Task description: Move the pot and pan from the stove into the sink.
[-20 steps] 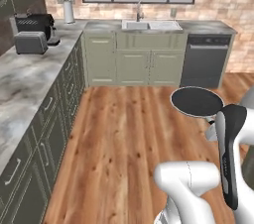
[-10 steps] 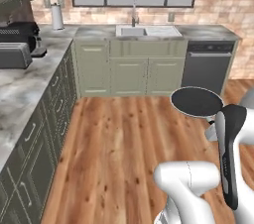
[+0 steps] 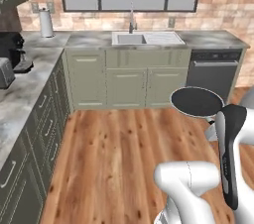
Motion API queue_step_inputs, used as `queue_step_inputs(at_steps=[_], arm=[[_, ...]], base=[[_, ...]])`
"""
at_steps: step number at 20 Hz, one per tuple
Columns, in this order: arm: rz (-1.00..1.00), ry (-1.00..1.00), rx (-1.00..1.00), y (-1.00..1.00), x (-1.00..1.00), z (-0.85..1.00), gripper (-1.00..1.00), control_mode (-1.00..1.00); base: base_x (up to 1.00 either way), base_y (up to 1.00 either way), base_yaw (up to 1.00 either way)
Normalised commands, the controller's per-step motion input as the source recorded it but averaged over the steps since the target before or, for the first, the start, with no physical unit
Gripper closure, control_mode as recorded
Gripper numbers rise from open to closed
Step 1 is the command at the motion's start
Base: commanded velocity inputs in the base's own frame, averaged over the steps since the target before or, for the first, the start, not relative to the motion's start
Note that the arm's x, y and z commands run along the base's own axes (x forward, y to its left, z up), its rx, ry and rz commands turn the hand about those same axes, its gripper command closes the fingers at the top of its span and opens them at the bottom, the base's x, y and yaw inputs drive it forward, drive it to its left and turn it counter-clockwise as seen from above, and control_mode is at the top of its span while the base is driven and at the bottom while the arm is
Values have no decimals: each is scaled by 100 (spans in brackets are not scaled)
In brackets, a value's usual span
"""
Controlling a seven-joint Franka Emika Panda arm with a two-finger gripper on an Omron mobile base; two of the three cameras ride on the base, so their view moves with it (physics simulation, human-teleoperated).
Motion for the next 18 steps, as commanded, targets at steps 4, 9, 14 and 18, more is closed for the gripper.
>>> queue_step_inputs(at_steps=[4, 9, 14, 18], arm=[[0, 0, 0, 0, 0, 0, 100, 100], [0, 0, 0, 0, 0, 0, 100, 100], [0, 0, 0, 0, 0, 0, 100, 100], [0, 0, 0, 0, 0, 0, 100, 100]], base=[[87, 21, -7], [81, 23, -6], [77, 30, -6], [76, 28, -6]])
